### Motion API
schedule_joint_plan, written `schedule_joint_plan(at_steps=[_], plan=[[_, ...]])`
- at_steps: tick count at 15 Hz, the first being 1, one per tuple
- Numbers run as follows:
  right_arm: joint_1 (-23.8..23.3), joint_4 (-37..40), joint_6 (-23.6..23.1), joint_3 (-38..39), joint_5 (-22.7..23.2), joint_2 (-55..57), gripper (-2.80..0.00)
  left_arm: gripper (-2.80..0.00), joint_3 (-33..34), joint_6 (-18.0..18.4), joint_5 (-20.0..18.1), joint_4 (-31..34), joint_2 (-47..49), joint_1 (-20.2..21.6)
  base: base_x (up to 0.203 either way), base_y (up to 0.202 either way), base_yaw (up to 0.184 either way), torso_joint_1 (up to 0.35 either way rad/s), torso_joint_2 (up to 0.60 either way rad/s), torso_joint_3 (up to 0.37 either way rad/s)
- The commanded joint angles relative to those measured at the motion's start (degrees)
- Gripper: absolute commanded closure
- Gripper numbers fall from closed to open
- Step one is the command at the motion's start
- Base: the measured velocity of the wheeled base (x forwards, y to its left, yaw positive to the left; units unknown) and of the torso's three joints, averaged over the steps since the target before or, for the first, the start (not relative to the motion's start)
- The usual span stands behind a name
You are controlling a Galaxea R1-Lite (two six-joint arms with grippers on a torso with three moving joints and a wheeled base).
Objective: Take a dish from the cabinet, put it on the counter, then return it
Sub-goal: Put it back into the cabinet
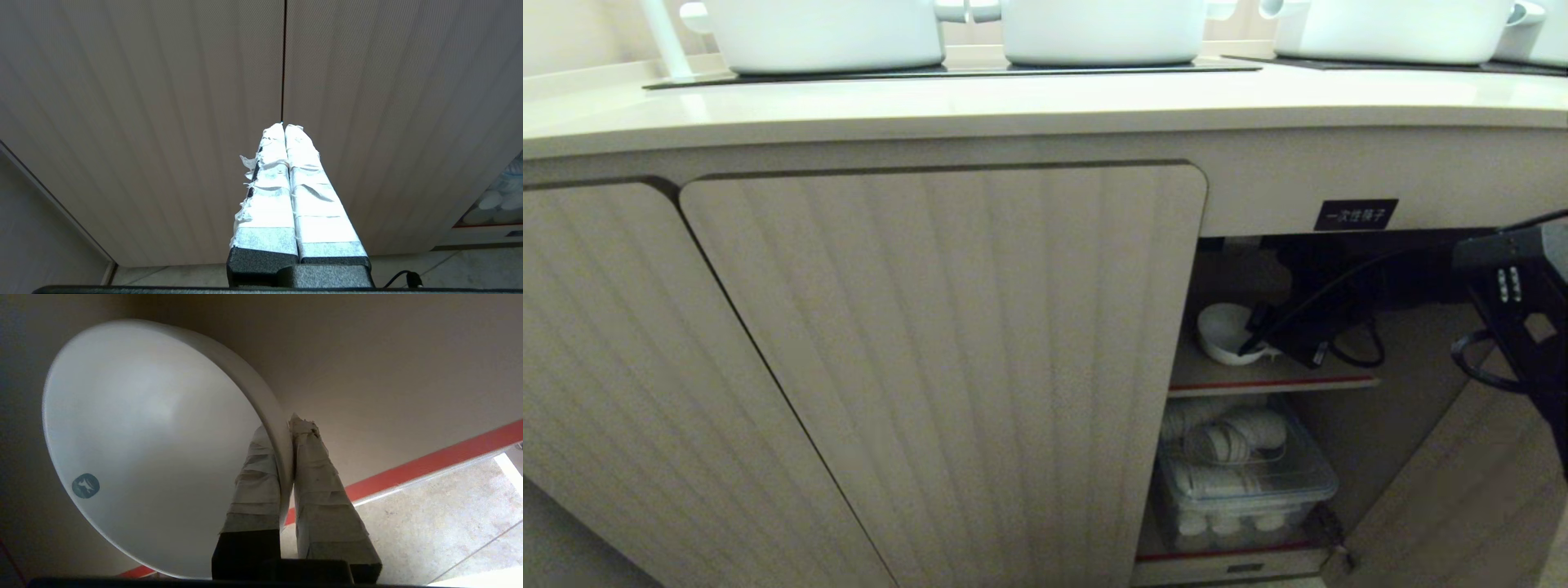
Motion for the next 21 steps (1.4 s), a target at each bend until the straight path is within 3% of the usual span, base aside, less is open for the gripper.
schedule_joint_plan(at_steps=[1, 21], plan=[[0.0, 0.0, 0.2, -0.3, 0.0, 0.4, 0.0, 0.0, 0.0, 0.0, 0.0, 0.0, 0.0, 0.0, 0.0, 0.0, 0.0, 0.0, 0.0, 0.0], [0.0, 0.2, 0.3, -2.3, -1.4, 1.7, 0.0, 0.0, 0.0, 0.0, 0.1, 0.0, 0.0, 0.0, 0.0, 0.0, 0.0, 0.0, 0.0, 0.0]])
